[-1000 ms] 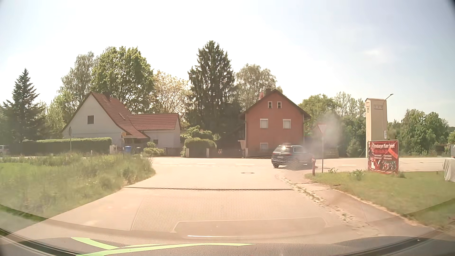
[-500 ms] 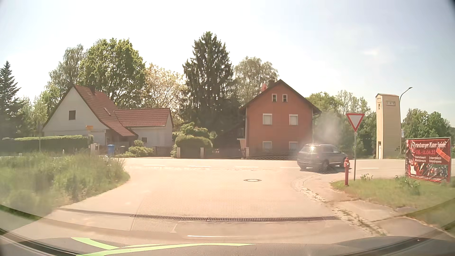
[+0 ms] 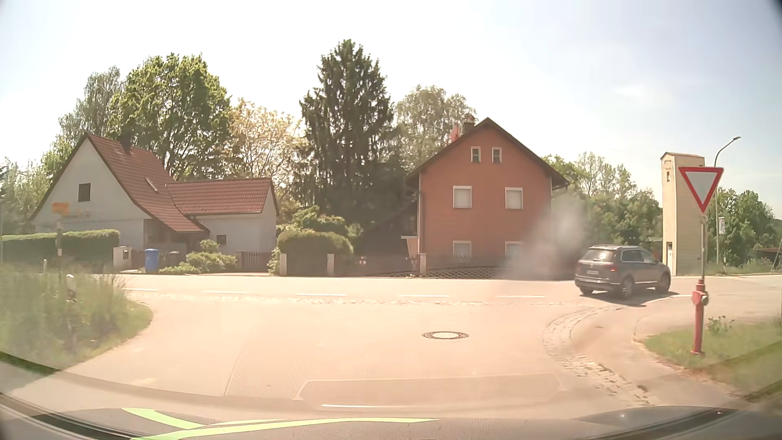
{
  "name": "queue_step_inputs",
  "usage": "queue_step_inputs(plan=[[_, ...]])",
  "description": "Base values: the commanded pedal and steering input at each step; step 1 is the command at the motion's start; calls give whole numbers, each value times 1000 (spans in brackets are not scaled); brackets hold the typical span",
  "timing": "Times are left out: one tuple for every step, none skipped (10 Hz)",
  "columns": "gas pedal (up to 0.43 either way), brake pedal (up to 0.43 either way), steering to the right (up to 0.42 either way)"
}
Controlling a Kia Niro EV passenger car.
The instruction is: Follow the waypoints while adhering to traffic rules and regulations
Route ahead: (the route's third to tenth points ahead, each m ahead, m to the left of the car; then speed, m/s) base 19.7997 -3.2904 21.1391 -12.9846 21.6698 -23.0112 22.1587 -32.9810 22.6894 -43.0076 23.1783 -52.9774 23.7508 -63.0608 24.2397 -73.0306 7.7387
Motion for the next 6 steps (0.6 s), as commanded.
queue_step_inputs(plan=[[0, 293, 55], [0, 305, 66], [0, 299, 82], [0, 293, 100], [0, 293, 121], [0, 299, 140]])
